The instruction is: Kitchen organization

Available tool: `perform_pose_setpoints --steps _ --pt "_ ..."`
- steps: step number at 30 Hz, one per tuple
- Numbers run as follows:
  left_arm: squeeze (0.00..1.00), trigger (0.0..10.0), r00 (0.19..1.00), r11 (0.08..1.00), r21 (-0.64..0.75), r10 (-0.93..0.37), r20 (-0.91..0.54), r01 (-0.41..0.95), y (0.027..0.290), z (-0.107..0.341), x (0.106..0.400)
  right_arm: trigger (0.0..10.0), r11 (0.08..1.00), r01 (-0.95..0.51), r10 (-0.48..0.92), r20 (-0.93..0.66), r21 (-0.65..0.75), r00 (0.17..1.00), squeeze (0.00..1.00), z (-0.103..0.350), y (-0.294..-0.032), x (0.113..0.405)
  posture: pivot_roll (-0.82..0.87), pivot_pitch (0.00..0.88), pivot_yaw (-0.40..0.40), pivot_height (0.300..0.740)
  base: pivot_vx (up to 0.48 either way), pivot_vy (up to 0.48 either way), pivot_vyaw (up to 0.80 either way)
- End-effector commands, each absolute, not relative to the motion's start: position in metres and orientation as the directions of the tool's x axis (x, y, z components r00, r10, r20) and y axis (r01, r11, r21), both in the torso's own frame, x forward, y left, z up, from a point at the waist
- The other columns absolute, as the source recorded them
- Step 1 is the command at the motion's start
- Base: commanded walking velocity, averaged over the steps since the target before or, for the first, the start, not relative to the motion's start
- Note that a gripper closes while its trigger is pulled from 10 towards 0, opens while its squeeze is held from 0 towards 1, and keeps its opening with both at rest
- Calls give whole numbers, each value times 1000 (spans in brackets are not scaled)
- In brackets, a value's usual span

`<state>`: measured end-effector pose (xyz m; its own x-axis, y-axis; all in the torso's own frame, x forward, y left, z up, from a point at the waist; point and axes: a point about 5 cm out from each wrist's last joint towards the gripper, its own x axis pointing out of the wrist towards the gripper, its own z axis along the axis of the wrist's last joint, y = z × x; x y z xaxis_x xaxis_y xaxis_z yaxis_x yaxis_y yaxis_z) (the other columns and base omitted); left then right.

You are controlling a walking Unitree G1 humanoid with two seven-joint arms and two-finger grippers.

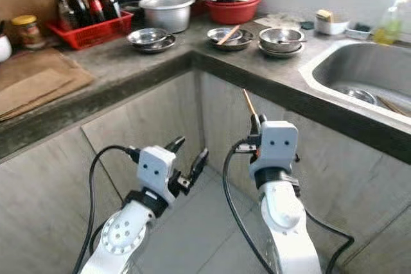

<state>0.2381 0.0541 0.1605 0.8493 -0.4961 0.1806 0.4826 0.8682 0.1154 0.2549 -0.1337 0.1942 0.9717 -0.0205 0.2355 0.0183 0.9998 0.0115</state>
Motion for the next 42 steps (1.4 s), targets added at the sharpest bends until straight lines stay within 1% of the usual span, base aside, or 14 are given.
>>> perform_pose_setpoints --steps 1,8,14,35,40,42 --pt "0 10000 844 862 122 -506 177 491 53 161 238 10000 999 29 -31 253 13 967 0 199 -135 254 71 58 35 740 0 0 -800" --pt "0 10000 845 862 123 -506 173 491 54 161 238 10000 999 35 -38 249 15 968 0 198 -133 254 76 67 32 740 0 0 -800" --pt "0 10000 845 863 119 -505 175 491 54 161 238 10000 999 37 -40 243 16 969 0 197 -133 254 77 70 34 740 0 480 -800" --pt "0 10000 845 861 118 -508 167 494 54 160 237 10000 999 43 -44 216 8 975 0 190 -132 251 76 74 38 740 0 0 -800" --pt "0 10000 838 852 145 -521 163 502 52 160 236 10000 999 44 -45 217 9 975 0 191 -132 252 77 74 39 740 0 0 -800" --pt "0 10000 836 851 150 -523 166 503 52 160 236 10000 999 44 -43 222 0 974 0 191 -131 252 77 74 39 740 309 -296 -800"
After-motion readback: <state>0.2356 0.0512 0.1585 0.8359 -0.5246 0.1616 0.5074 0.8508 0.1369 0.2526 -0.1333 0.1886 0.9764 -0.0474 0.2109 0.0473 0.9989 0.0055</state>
